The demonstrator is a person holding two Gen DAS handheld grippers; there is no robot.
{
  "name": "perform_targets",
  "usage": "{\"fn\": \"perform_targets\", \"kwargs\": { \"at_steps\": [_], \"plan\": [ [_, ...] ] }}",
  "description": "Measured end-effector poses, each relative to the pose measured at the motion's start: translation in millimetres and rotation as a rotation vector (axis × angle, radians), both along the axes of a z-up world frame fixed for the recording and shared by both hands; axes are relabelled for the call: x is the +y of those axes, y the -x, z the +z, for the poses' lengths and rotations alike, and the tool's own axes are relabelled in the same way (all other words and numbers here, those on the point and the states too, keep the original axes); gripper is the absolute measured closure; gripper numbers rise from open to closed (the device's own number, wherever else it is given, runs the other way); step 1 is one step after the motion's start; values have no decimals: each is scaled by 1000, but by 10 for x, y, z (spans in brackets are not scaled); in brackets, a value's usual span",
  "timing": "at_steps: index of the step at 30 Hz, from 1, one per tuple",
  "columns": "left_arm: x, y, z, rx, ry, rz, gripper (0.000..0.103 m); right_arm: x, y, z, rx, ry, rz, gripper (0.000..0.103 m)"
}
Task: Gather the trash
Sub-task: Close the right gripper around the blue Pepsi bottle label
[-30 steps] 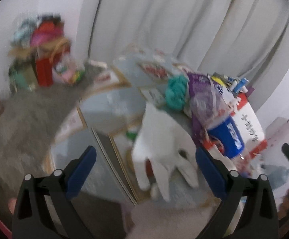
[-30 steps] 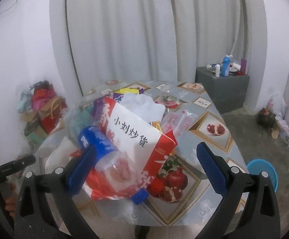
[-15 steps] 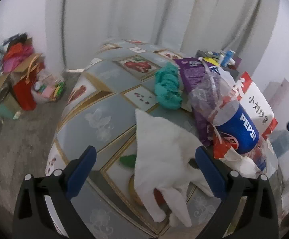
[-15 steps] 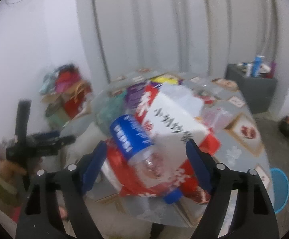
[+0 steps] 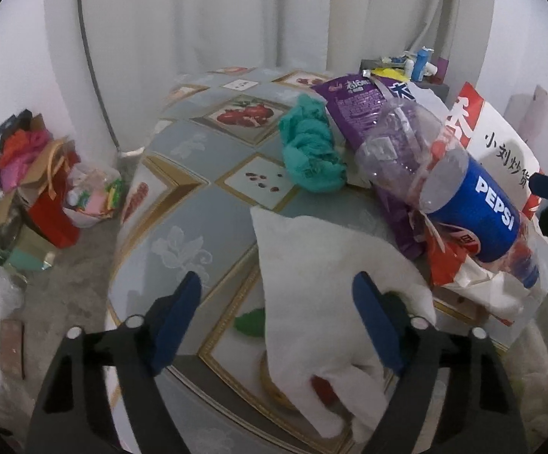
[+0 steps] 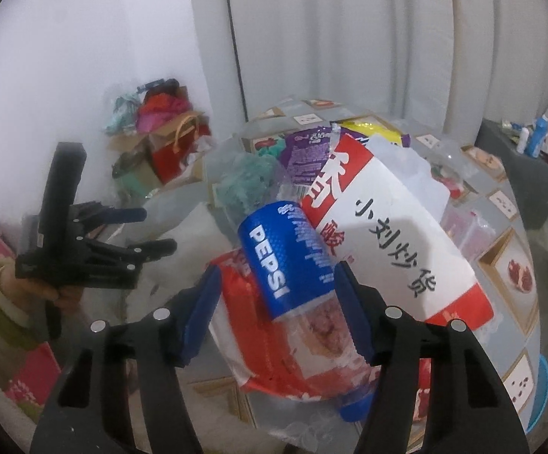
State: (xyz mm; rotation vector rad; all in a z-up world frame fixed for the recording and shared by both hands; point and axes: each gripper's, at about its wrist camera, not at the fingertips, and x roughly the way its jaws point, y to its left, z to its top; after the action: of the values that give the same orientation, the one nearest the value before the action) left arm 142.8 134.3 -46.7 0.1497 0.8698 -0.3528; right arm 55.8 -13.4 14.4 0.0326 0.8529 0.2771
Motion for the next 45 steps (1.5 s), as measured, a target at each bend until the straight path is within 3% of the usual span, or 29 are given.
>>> {"fn": "perform_targets", "kwargs": {
  "at_steps": [3,7,14,22,38,40,41,42,45],
  "plan": [
    [7,4,21,0,19,-6,25,-11,-20,-45,17,4,5,45],
    [3,-45,-76,40,-16,20,25,2,-67,-95,41,26,17,45],
    [-77,110,139,21,154,-77,35,40,-188,-189,64,48,50,45],
    [-385,147,187,-10,76,-133,47,58,-259,-295,89,90,80,46],
    [-495,188,231,-5,61,-127,47,46,-195,-296,50,100,114,51],
    [-509,198,237,-6,57,-128,47,30,-159,-267,36,86,117,55],
    [-514,201,240,-7,55,-127,47,22,-139,-239,20,84,114,73],
    [-515,204,244,-7,54,-126,47,-26,-134,-184,14,58,107,103],
    [-532,209,251,-9,54,-123,47,-167,-175,-167,42,5,78,103]
  ]
}}
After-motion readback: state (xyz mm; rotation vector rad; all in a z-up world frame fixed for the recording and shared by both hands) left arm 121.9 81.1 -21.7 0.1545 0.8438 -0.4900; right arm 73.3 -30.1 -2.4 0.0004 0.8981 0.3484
